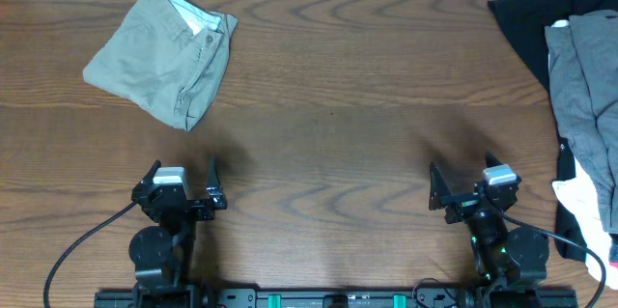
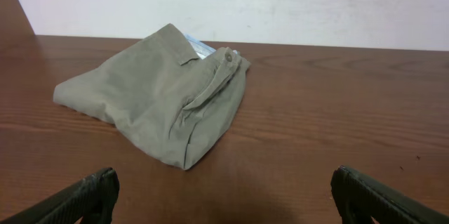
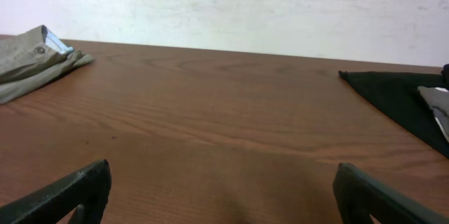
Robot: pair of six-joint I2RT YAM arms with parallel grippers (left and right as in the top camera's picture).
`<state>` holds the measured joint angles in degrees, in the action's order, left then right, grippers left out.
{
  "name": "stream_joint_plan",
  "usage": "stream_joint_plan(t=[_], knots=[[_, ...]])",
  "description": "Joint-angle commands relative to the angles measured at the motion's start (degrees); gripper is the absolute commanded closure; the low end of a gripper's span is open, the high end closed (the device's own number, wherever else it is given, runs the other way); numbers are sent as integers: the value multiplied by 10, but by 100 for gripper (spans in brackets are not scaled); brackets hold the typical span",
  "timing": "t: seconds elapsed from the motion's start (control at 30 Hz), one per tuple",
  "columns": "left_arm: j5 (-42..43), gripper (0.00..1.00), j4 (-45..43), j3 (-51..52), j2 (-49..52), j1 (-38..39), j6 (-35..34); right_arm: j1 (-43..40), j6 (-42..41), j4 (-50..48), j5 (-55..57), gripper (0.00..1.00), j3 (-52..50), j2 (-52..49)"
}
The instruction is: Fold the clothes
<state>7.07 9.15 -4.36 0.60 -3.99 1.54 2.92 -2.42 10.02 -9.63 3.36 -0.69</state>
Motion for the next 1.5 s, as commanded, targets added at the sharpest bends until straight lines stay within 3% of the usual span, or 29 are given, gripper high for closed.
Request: stream_joint_plan(t=[0.0, 0.53, 0.83, 0.97, 1.17, 1.3, 1.47], knots=[[-5, 2, 4, 15, 0, 2, 2, 5, -5, 0, -5, 1, -2, 3], [-3, 2, 3, 15, 0, 2, 1, 5, -5, 0, -5, 1, -2, 3], [102, 2, -10, 15, 0, 2, -34, 5, -6, -2, -29, 1, -2, 3], [127, 2, -26, 14, 0, 2, -35, 5, -14, -41, -59, 1, -2, 3], [99, 2, -52, -45, 11, 2, -55, 5, -23, -162, -56, 1, 9, 3], [74, 2, -51, -101, 64, 2, -55, 5, -45, -146, -35, 1, 49, -22], [73, 2, -37, -206, 231, 2, -55, 5, -45, -85, -2, 1, 141, -144]])
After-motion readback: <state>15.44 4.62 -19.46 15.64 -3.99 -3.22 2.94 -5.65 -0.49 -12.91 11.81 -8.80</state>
